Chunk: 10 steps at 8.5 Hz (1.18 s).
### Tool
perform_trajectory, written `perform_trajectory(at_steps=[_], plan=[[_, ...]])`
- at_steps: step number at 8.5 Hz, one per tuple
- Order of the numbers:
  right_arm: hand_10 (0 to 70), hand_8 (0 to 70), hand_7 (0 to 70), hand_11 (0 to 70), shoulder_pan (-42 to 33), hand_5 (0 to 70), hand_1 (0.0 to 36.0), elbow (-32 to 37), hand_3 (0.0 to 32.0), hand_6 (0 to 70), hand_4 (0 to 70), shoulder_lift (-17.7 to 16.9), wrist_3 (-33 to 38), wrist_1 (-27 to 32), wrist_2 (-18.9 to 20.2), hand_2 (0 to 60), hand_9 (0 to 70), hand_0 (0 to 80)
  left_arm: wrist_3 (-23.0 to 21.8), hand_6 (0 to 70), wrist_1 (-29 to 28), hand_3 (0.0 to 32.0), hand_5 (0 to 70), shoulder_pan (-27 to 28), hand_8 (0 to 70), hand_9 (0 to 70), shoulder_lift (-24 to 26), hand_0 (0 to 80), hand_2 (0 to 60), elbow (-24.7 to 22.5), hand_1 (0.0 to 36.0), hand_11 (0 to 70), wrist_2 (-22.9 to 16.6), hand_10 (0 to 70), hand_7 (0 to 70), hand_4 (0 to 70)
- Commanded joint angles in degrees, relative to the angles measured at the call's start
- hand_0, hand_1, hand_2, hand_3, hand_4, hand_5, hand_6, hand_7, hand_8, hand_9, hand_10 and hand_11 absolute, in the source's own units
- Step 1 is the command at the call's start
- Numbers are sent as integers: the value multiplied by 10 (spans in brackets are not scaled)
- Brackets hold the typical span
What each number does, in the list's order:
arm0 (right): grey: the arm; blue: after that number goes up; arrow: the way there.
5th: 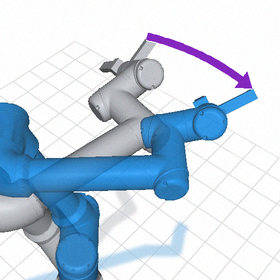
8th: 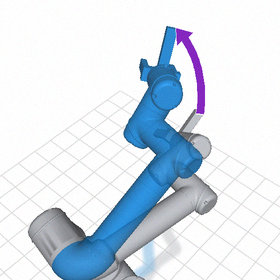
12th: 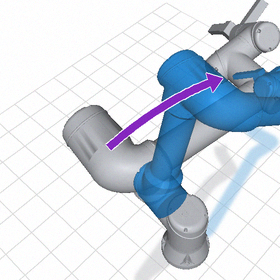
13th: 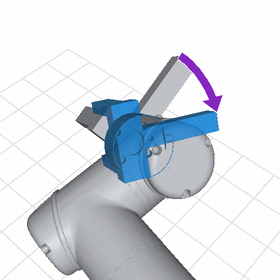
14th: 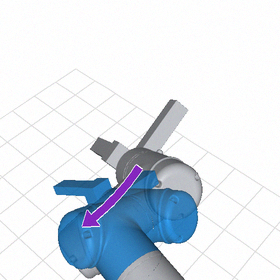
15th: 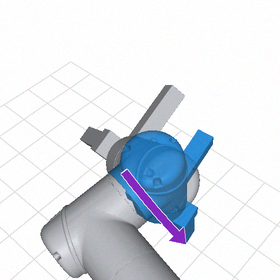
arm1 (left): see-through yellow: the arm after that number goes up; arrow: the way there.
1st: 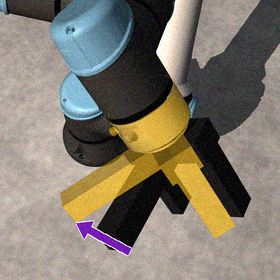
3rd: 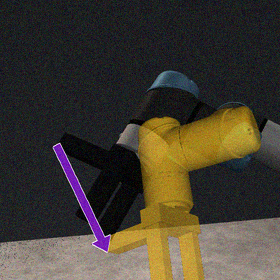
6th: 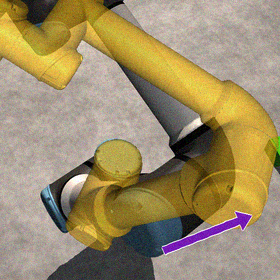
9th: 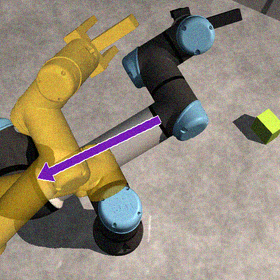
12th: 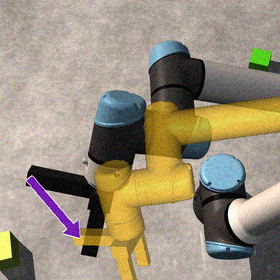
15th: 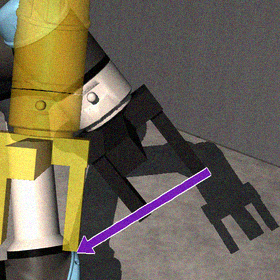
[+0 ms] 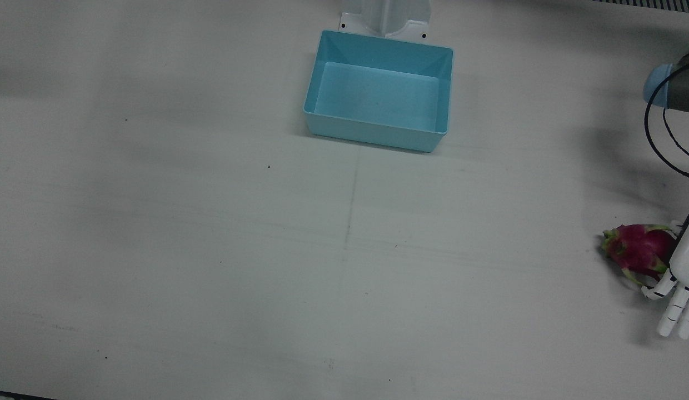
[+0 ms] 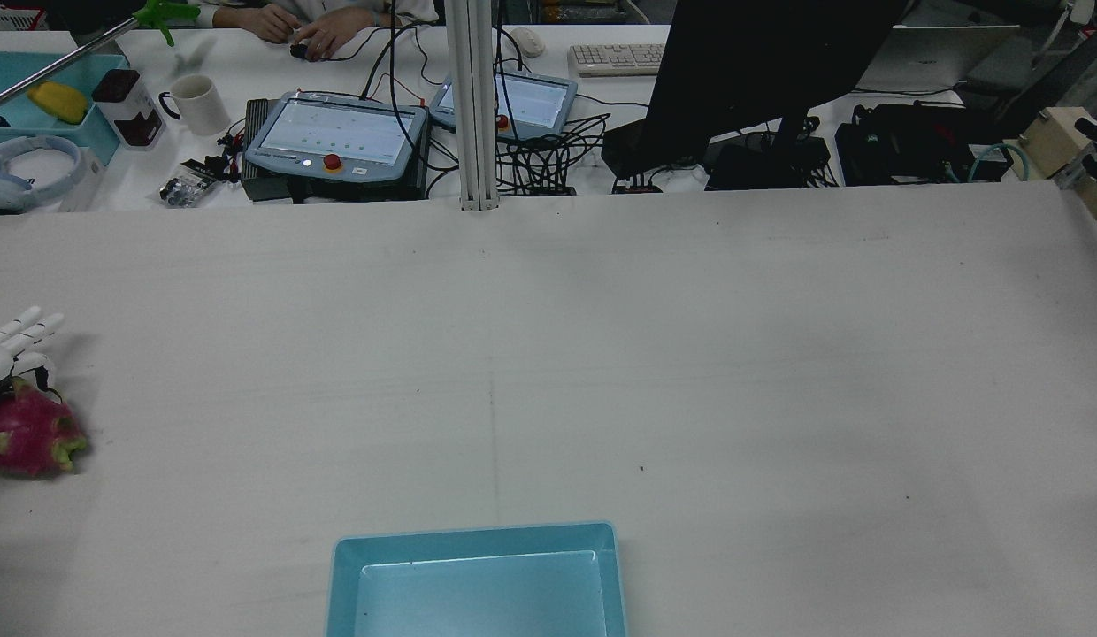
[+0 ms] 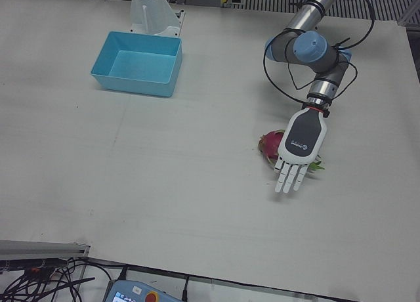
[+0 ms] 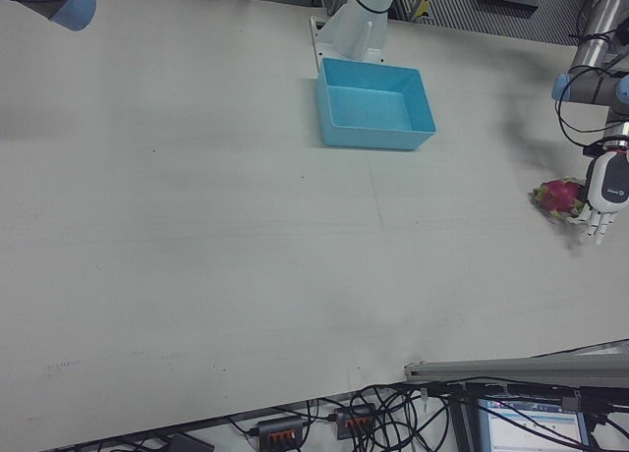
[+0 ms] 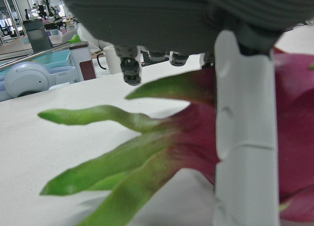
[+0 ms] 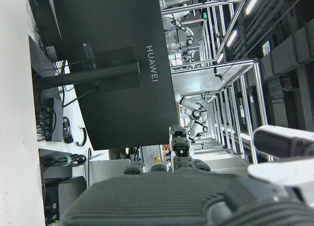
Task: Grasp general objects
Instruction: 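Close the left hand fingers to grasp the dragon fruit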
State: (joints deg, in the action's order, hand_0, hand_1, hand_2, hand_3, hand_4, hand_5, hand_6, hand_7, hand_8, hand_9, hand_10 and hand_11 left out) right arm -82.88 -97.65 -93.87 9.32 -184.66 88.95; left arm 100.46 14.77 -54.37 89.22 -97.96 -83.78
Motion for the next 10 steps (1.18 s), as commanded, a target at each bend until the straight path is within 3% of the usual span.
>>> perform_trajectory(at_steps=[1,2,3,5,6,7,8,9,10], plan=[[0,0,0,0,0,0,0,0,0,0,0,0,0,0,0,0,0,0,-1,12,4,0,0,14,34,3,1,638,214,-3,310,55,-2,17,88,90],[0,0,0,0,0,0,0,1,0,0,0,0,0,-1,0,0,0,0,-1,25,4,0,0,14,40,7,1,630,324,-7,331,75,-2,30,106,100],[0,0,0,0,0,0,0,0,0,0,0,0,0,0,0,0,0,0,-1,32,5,0,0,14,41,9,2,627,359,-9,337,92,-1,42,115,108],[0,0,0,0,0,0,0,1,0,0,0,0,0,0,0,0,0,0,-5,53,5,0,7,13,55,25,4,642,504,-6,360,159,4,86,159,132],[0,0,0,0,0,0,0,1,0,0,0,0,0,0,0,0,0,0,-5,105,7,0,76,14,89,88,6,641,600,-5,360,285,5,173,252,194],[0,0,0,0,0,0,0,1,0,0,0,0,0,0,0,0,0,0,-6,281,6,0,241,13,215,273,6,544,600,-4,355,528,6,358,438,338],[0,0,0,0,0,0,0,1,0,0,0,0,0,0,0,0,0,0,-6,466,6,0,431,13,368,468,5,490,600,-3,215,700,7,573,594,348],[0,0,0,0,0,0,0,1,0,0,0,0,0,-1,0,0,0,0,-6,619,3,0,547,12,484,599,4,495,600,-3,214,700,7,700,693,396],[0,0,0,0,0,0,0,1,0,0,0,0,0,0,0,0,0,0,-6,700,-2,0,651,8,582,700,1,518,600,-11,222,700,7,700,700,459]])
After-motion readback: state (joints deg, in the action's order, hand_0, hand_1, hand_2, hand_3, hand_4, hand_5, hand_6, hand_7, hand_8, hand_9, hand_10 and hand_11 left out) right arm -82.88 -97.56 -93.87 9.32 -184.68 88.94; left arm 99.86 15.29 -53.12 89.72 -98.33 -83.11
